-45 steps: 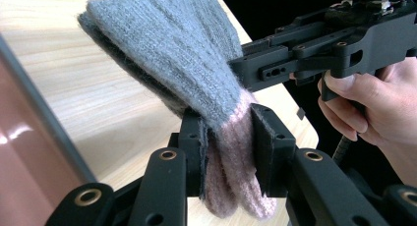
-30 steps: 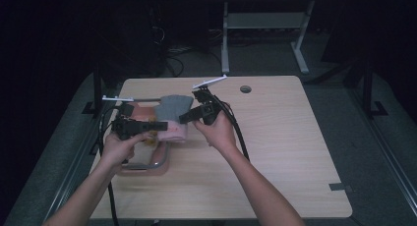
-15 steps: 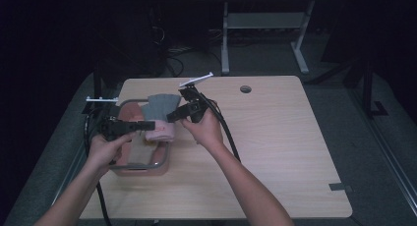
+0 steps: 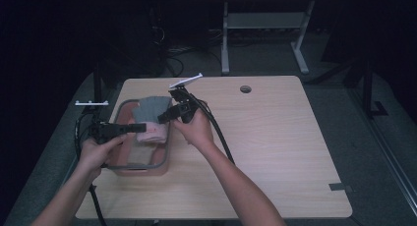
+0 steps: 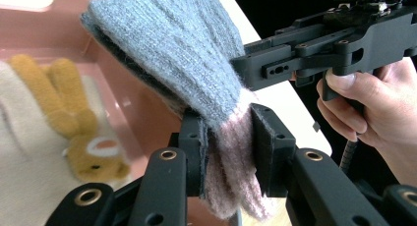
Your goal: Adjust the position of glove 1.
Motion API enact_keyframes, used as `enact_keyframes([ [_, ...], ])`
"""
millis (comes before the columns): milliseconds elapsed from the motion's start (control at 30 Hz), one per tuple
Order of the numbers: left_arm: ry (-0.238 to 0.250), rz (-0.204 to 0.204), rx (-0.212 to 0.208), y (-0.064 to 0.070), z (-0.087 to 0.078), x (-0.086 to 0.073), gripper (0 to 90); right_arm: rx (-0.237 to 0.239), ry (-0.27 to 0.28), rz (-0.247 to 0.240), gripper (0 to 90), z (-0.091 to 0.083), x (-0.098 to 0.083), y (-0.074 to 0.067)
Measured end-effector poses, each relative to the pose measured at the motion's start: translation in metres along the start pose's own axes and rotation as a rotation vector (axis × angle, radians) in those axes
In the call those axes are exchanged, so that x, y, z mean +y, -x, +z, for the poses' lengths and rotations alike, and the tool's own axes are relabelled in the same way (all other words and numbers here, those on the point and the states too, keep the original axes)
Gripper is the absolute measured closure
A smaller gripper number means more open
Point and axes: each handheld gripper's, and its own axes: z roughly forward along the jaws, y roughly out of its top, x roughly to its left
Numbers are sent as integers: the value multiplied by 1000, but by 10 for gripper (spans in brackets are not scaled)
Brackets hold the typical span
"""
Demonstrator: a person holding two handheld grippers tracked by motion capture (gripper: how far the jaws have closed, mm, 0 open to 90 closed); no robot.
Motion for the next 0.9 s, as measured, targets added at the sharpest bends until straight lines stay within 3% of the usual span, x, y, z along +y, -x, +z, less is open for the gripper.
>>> enact_keyframes([
  [567, -10, -52, 42, -21, -13, -10, 691, 26, -21, 4, 721, 33, 2, -3],
  [900, -52, -63, 88, -36, -10, -18, 691, 20, -68, 21, 712, 55, 0, 3],
])
